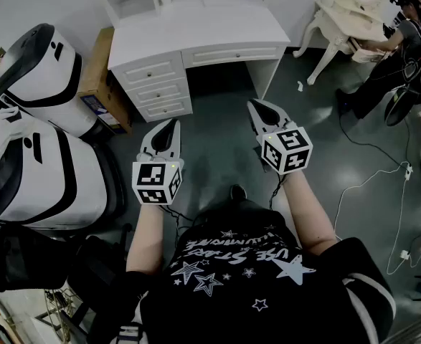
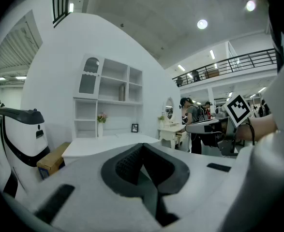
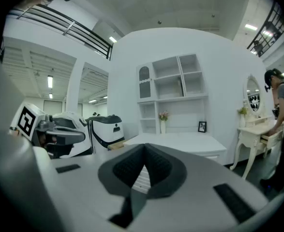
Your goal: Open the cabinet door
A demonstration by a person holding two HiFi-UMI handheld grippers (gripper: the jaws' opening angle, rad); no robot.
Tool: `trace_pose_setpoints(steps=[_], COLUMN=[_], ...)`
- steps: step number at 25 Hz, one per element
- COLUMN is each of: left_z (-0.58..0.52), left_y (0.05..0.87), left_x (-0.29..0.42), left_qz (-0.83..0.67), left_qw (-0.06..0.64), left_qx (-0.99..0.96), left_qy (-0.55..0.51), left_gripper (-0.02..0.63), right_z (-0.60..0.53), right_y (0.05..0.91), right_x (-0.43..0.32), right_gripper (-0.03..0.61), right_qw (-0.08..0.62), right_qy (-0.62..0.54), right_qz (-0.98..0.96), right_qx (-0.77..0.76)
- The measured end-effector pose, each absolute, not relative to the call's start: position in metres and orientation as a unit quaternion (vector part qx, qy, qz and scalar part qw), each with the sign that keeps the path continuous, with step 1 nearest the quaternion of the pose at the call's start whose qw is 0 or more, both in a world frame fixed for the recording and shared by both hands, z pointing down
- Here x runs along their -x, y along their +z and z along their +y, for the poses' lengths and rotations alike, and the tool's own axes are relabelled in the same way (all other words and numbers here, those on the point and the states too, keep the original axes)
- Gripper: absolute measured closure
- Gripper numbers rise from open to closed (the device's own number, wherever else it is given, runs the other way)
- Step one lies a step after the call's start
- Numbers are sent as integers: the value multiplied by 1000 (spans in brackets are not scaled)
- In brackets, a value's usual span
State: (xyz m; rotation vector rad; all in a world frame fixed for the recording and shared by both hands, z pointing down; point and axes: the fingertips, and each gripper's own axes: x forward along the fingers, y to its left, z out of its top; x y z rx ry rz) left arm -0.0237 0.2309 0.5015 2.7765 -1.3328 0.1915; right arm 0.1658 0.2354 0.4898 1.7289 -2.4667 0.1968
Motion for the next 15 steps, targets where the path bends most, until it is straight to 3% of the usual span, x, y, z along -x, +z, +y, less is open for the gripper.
trace_pose_setpoints(steps=[15], left_z=[233], left_y=[516], left_x=[73], left_qz=[-470], left_qw=[58], left_qx=[-880], left_qy=[36], left_gripper=[604], right_z=[242], right_y=[502], right_x=[-132], right_gripper=[574], right_qw=[80], right_qy=[35], right_qz=[-825], right_qx=[-558])
